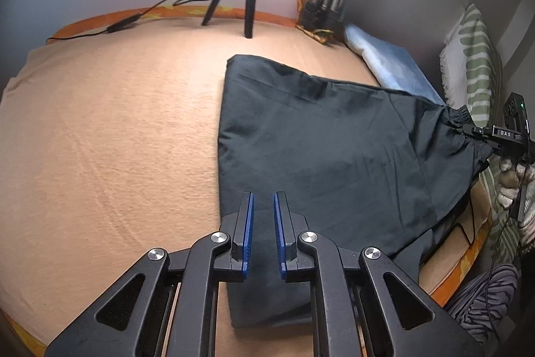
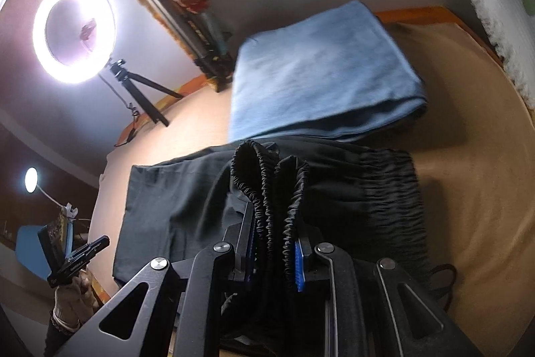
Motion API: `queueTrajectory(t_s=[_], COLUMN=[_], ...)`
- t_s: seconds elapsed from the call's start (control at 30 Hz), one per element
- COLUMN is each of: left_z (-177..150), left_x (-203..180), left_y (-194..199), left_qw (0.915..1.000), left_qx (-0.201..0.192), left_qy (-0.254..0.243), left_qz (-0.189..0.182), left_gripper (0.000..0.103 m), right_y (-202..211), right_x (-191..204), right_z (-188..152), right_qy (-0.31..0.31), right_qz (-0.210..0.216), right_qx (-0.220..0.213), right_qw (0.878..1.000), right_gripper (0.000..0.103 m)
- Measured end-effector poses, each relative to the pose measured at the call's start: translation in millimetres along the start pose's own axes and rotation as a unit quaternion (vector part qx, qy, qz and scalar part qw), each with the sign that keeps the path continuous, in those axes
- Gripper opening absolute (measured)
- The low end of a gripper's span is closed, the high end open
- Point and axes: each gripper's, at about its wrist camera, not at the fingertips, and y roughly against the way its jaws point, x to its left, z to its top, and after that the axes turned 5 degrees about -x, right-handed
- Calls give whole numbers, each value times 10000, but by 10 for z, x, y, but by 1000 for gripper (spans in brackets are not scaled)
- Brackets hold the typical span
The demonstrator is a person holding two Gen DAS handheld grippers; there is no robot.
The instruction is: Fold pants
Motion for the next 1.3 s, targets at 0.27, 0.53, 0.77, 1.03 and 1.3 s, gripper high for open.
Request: queueTrajectory(t_s=[0.27,0.53,0.77,1.03,1.3], left_z=[1,-48,-54,-143,-305], left_x=[-102,-142,-81,44,125], left_y=[-112,-128,-84,-11,31], left_qw=[9999,9996,9997,9992,9982], left_qx=[94,173,146,222,398], left_qy=[-102,-234,-146,71,242], left_qz=[-19,48,111,313,377], left_gripper=[10,10,10,33,34], right_y=[-46,143,461,362,116], right_x=[-281,-529,-268,381,450], right_z=[31,46,-47,-297,-491], right_qy=[-109,-206,162,1019,1121], right_qz=[-178,-761,-972,-451,-555], right_qx=[3,-157,-551,-428,-94], right_qw=[9998,9968,9936,9929,9921], right_gripper=[20,42,42,42,42])
